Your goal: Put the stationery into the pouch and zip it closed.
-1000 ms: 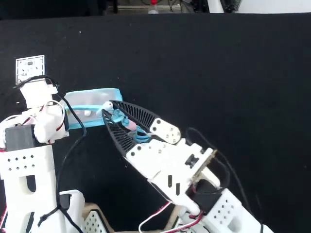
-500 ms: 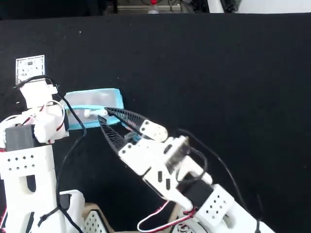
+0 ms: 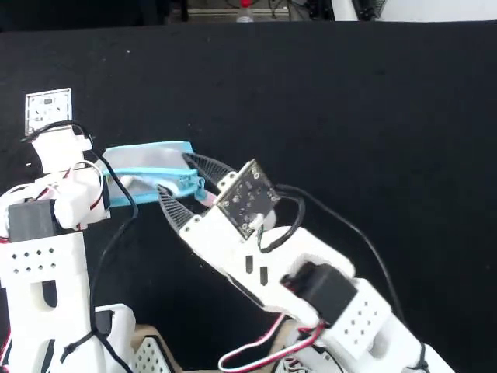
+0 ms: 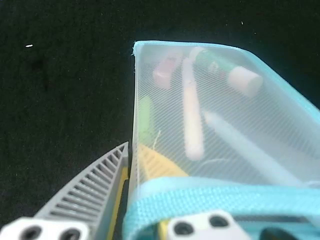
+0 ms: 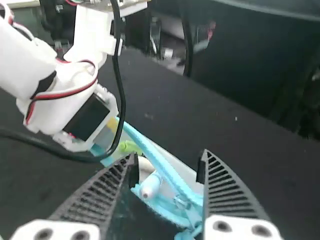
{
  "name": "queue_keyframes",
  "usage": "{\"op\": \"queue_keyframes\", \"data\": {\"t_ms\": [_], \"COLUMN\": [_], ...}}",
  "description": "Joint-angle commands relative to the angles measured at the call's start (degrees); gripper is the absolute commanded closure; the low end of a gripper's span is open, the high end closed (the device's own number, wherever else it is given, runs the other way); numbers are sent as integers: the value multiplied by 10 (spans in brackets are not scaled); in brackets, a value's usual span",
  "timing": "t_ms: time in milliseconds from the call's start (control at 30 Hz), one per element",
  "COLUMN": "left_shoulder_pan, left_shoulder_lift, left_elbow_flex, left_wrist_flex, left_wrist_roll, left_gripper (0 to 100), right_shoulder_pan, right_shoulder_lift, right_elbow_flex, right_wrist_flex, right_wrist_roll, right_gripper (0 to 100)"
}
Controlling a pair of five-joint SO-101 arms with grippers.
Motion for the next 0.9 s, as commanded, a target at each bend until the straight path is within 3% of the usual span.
{"op": "queue_keyframes", "data": {"t_ms": [0, 200, 433, 867], "left_shoulder_pan": [-7, -7, -7, -8], "left_shoulder_lift": [-2, -2, -2, -2], "left_elbow_flex": [0, 0, 0, 0], "left_wrist_flex": [-4, -4, -4, -4], "left_wrist_roll": [6, 6, 6, 6], "left_gripper": [970, 970, 970, 970], "right_shoulder_pan": [29, 44, 69, 69], "right_shoulder_lift": [-16, -47, -46, -51], "right_elbow_flex": [-116, -191, -129, 174], "right_wrist_flex": [90, 191, 245, 10], "right_wrist_roll": [0, 0, 0, 78], "right_gripper": [845, 872, 871, 716]}}
